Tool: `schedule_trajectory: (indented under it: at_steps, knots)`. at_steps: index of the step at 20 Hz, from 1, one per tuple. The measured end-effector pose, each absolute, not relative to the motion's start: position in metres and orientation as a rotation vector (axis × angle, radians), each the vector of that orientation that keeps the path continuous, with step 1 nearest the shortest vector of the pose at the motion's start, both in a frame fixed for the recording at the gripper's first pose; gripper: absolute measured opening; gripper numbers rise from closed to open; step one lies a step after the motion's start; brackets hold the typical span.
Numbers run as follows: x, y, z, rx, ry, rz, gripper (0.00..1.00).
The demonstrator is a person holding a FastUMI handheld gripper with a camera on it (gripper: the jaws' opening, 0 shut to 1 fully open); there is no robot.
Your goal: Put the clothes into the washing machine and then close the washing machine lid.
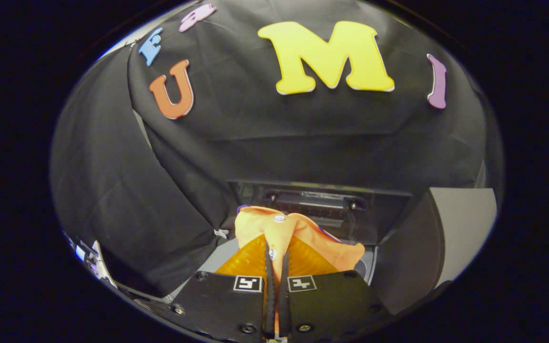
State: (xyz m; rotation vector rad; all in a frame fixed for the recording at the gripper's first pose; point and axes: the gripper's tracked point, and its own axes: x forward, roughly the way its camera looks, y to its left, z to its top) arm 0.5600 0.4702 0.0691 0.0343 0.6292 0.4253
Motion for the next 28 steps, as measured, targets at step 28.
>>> schedule_trajectory:
  at_steps: [28]
  knots:
    - [0.573, 0.440, -0.100, 0.015, 0.934, 0.196, 0.36]
